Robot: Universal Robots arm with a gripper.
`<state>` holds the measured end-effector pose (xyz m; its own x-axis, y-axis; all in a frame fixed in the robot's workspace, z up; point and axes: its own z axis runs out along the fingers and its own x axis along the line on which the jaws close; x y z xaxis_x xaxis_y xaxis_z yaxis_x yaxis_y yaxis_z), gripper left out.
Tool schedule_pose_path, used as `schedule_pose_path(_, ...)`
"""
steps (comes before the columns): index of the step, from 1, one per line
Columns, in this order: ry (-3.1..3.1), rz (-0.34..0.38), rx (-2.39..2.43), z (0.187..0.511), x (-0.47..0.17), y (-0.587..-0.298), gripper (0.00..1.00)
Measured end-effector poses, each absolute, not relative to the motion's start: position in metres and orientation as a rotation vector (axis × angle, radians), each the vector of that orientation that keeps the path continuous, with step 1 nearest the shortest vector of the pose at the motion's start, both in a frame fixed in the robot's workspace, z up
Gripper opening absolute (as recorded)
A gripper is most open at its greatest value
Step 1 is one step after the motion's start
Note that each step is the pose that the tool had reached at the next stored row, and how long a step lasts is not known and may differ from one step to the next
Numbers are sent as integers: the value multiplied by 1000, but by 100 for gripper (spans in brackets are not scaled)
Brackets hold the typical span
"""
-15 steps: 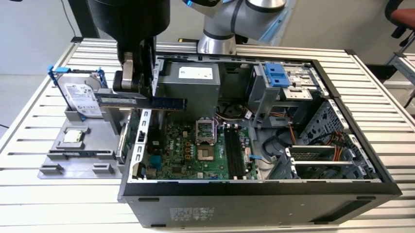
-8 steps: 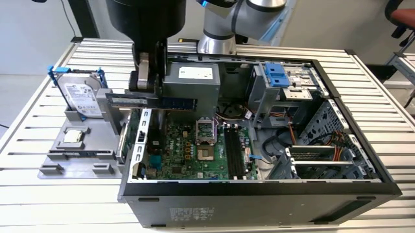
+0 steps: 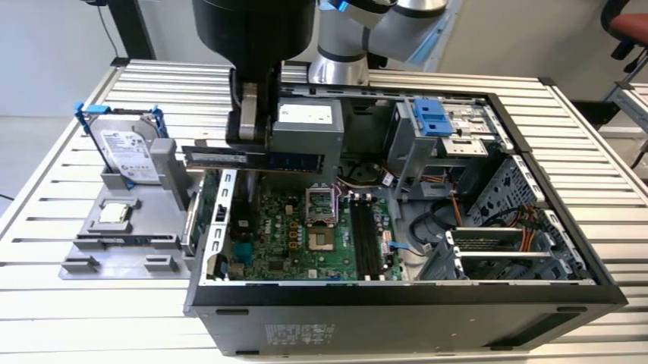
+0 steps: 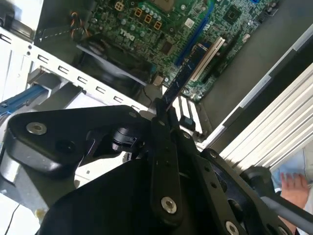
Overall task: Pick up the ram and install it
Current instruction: 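Pick up the ram and move it above insertion slot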
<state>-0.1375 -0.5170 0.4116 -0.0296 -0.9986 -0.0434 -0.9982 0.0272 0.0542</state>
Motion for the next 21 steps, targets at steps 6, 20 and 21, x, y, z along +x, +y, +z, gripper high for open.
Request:
schedule_pose_path(6, -2246, -109, 2184, 412, -128, -517, 0)
schedule_pose_path(20, -2244, -111, 2183, 412, -100, -517, 0)
schedule_pose_path(21, -2244, -112, 2183, 412, -98, -517, 0)
